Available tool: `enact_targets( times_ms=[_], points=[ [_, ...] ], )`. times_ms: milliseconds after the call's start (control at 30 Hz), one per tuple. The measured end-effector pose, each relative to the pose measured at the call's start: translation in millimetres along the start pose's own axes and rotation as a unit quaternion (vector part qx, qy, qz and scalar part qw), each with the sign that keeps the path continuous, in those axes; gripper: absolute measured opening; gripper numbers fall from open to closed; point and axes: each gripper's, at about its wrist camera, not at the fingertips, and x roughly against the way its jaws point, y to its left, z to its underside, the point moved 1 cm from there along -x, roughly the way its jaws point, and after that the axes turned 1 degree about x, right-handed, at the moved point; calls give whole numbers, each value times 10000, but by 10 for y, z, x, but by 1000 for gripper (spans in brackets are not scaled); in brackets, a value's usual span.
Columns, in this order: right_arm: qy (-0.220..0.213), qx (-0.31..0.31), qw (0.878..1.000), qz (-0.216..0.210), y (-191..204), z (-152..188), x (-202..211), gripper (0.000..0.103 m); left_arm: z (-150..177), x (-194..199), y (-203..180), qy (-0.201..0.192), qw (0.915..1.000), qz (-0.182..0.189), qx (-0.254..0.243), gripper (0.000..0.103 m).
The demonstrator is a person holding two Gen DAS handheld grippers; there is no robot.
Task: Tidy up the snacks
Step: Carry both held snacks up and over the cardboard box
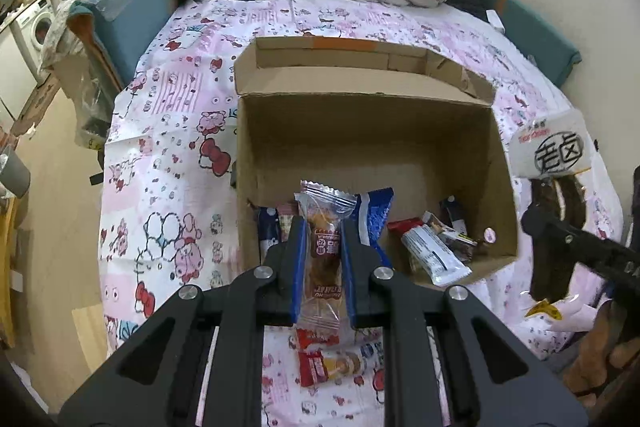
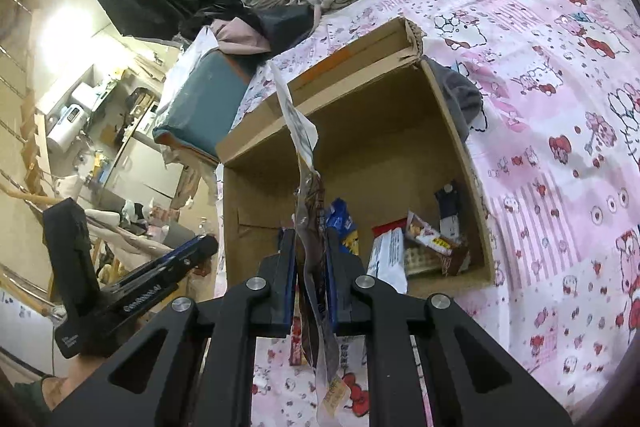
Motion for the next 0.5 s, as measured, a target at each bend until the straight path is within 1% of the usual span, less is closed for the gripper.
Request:
enact_targets(
  times_ms=[133, 233, 300, 367, 500],
  points=[
    [3, -17, 10000, 27, -91, -115, -114, 13, -60, -166, 16, -20, 10000, 13, -17, 14],
    [60, -143, 9998, 109, -213, -201, -247, 13, -25, -276, 48, -124, 9999, -81, -47, 14],
    [67, -189, 9997, 152, -256, -226, -313, 13, -2, -362, 74, -107, 9999, -80, -10, 14],
    [71, -111, 9994, 307, -260, -239, -397, 13, -11, -435, 101, -72, 9999, -61, 93, 14],
    [194, 125, 9984, 512, -236, -226, -574, 13, -36, -487, 73, -131, 9999, -30, 6, 14]
  ],
)
